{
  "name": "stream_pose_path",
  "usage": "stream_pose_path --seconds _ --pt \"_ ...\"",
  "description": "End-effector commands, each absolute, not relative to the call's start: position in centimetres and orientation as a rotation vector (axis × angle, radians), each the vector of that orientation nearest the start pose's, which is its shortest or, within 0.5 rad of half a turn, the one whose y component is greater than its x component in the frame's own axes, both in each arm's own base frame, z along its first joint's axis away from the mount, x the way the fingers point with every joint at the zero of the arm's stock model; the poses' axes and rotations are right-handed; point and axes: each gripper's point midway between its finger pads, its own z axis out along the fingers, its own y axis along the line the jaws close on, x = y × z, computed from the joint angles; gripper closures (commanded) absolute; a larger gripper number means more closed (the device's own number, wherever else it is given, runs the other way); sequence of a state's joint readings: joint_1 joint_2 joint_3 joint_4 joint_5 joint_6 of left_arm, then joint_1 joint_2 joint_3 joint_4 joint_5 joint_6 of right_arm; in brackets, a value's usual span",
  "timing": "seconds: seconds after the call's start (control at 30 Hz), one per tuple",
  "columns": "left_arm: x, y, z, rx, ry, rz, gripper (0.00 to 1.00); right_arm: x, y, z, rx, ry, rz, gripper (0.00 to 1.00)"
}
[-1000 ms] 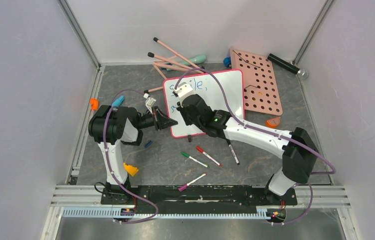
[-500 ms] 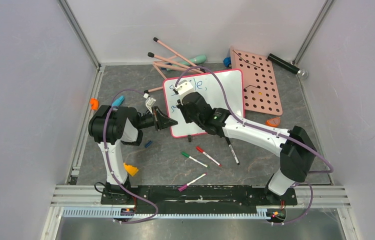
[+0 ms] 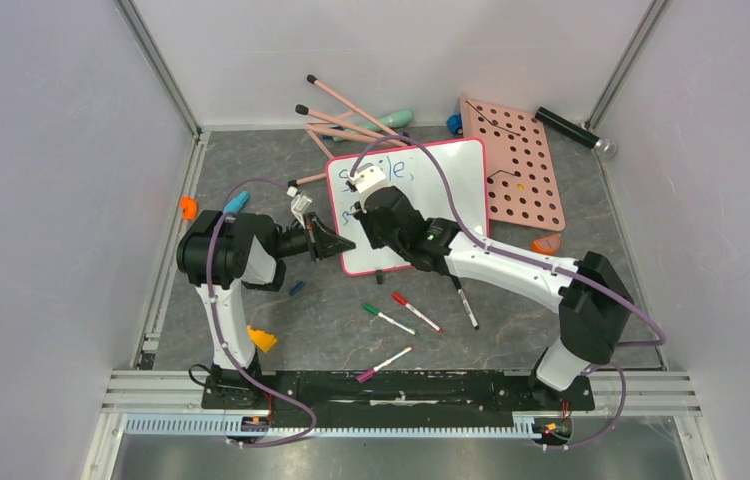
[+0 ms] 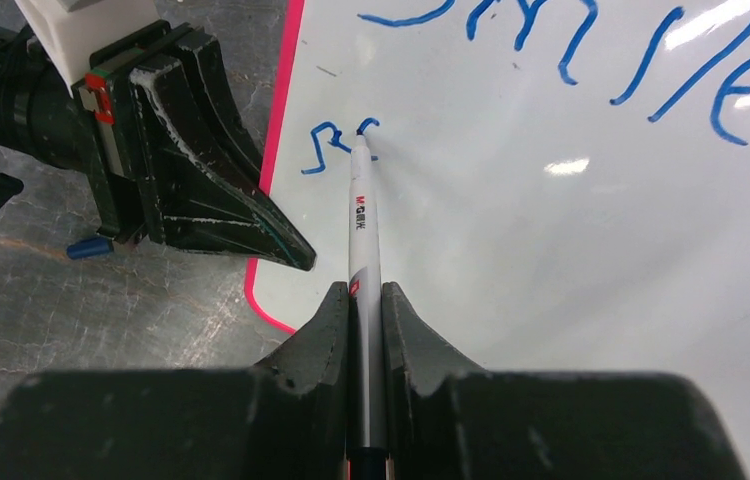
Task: Write a sentence on the whiteboard
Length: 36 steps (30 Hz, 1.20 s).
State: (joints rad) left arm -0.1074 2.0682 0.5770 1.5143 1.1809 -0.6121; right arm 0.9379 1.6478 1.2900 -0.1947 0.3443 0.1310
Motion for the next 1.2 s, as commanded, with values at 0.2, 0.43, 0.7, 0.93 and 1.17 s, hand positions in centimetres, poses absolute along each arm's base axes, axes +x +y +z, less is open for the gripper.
stream_pose_path --seconds 0.2,0.43,0.7,0.93,1.17 --pt "34.2 -20.0 5.6 0.722 1.549 -1.212 0.98 31.5 34.1 17.7 -0.626 2.017 0.319 1.00" --pt "34.2 -20.0 5.6 0.722 1.549 -1.212 0.98 30.8 33.7 16.9 -0.629 2.034 0.326 1.00" --pt "34.2 -20.0 5.6 0.722 1.548 -1.212 0.98 31.1 32.8 17.1 -0.601 2.033 0.284 1.00" --pt "34.2 -20.0 5.6 0.723 1.549 -1.213 0.98 32.1 33.3 19.0 -0.587 2.004 0.262 1.00" --pt "34.2 -20.0 5.6 0.723 1.548 -1.212 0.98 32.2 34.1 21.1 -0.599 1.967 0.307 1.00"
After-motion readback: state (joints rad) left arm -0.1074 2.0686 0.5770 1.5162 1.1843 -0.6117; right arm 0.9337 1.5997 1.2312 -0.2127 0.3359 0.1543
